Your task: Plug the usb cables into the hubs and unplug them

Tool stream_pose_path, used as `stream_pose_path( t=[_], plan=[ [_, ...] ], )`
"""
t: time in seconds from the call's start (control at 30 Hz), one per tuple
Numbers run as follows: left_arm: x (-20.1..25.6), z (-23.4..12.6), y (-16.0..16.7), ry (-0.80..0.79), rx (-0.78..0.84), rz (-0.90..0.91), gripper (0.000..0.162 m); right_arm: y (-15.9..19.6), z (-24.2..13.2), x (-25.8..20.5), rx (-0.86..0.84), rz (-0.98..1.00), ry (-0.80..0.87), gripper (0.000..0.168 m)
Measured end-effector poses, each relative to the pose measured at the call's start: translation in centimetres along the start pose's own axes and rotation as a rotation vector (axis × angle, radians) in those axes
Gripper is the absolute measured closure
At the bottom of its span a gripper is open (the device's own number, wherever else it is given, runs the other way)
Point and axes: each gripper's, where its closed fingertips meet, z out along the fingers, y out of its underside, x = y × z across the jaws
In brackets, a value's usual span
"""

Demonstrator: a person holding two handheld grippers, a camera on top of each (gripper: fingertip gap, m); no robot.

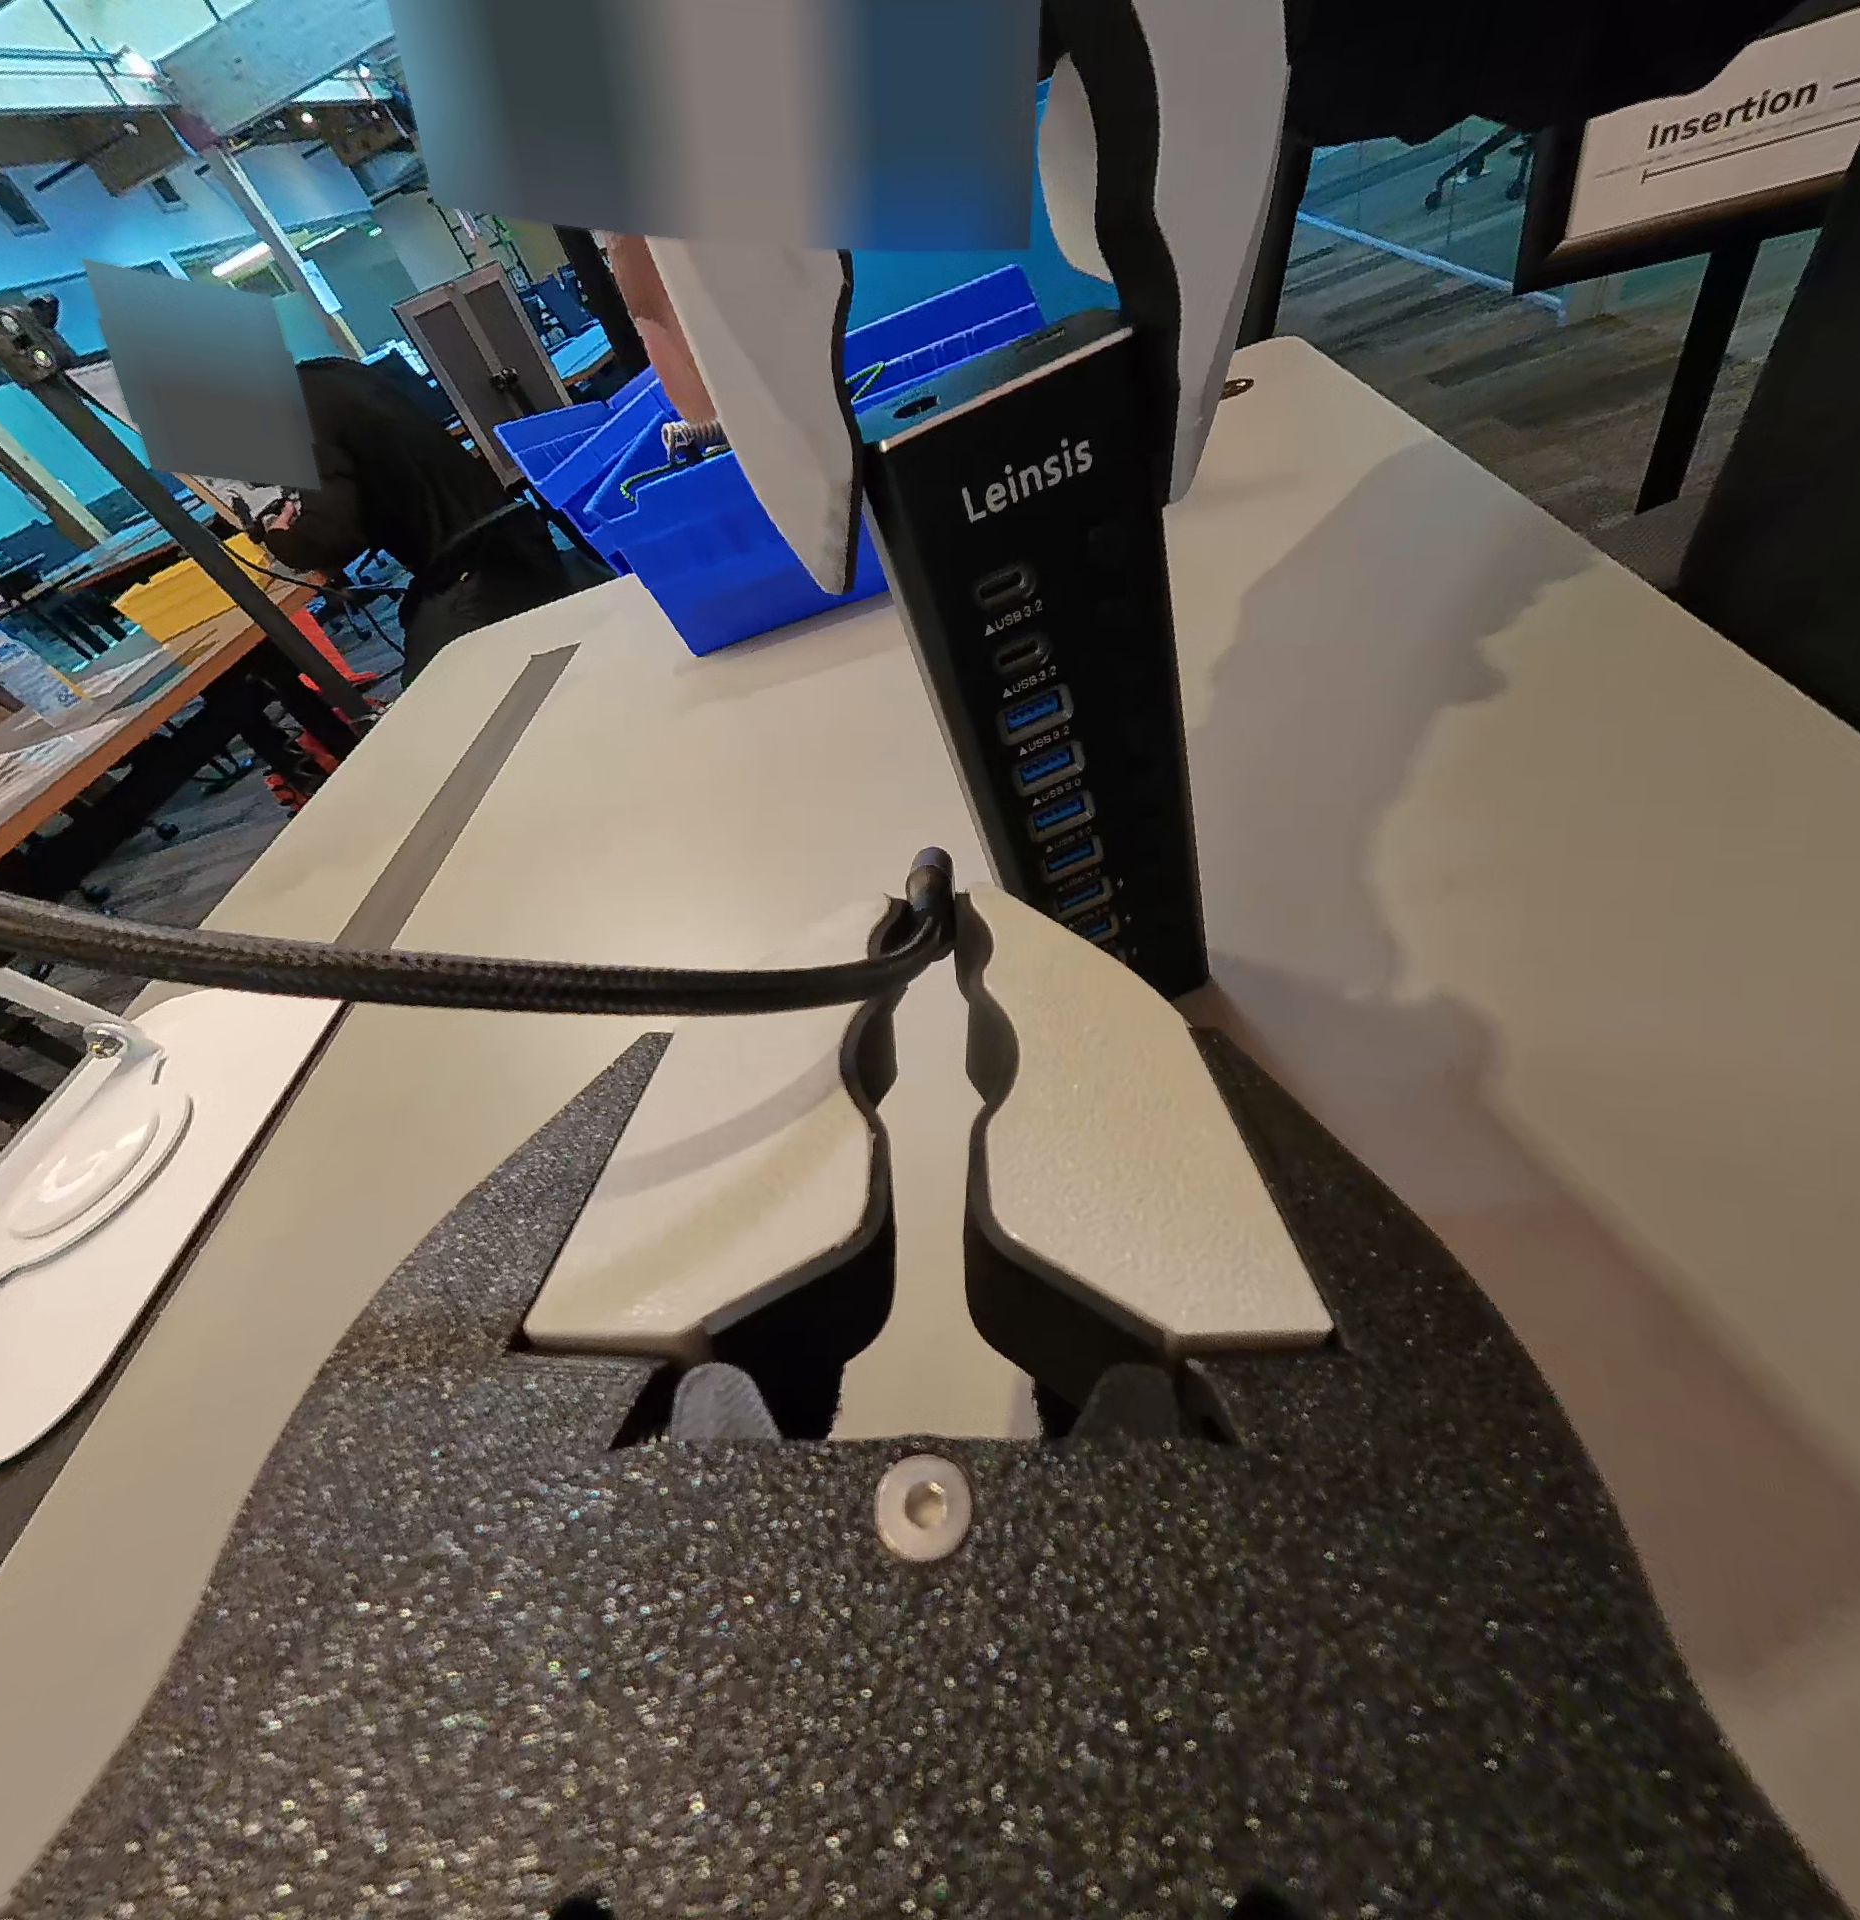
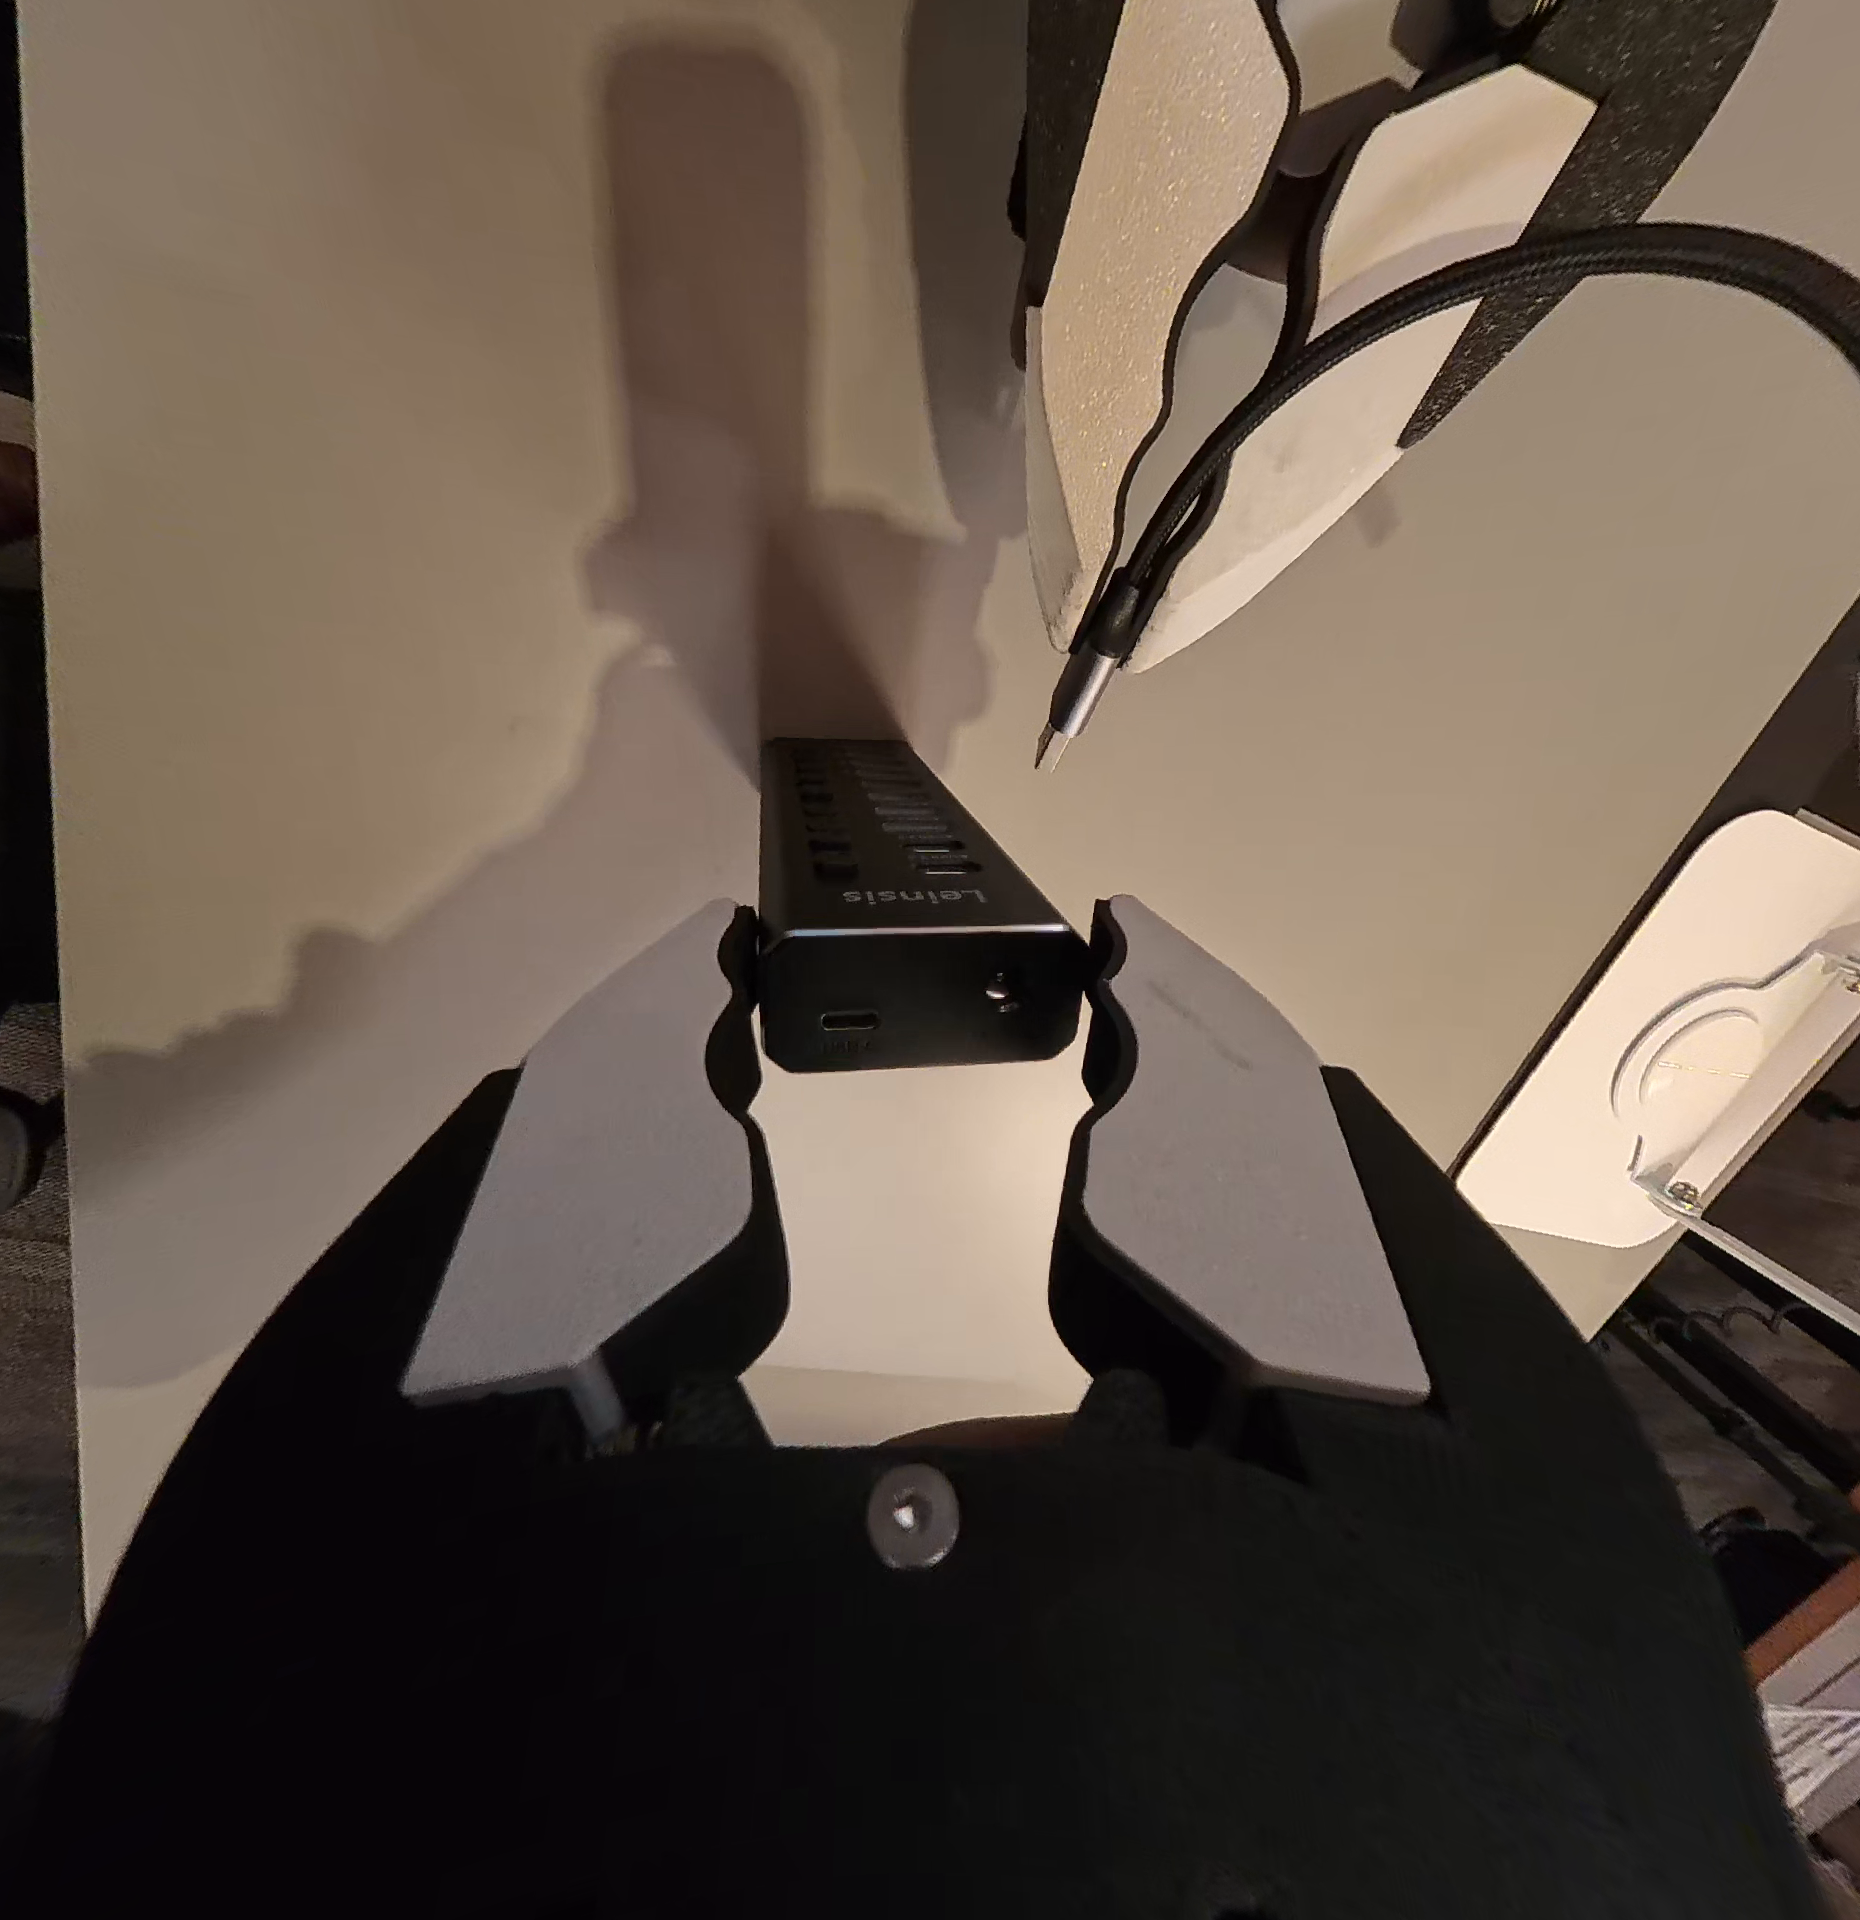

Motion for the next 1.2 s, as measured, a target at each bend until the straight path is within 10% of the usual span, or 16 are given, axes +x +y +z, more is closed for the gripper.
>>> stream_pose_path(
  t=[0.83,1.2],
  plan=[
    [0.0,-0.1,-0.3,0.0,0.02,0.004,0.154,-0.2,-0.7,0.0,0.129,0.035,0.062,0.1],
    [0.2,-4.2,-6.6,-0.013,0.386,-0.004,0.155,-0.4,-7.3,0.3,0.76,0.425,0.295,0.116]
  ],
)
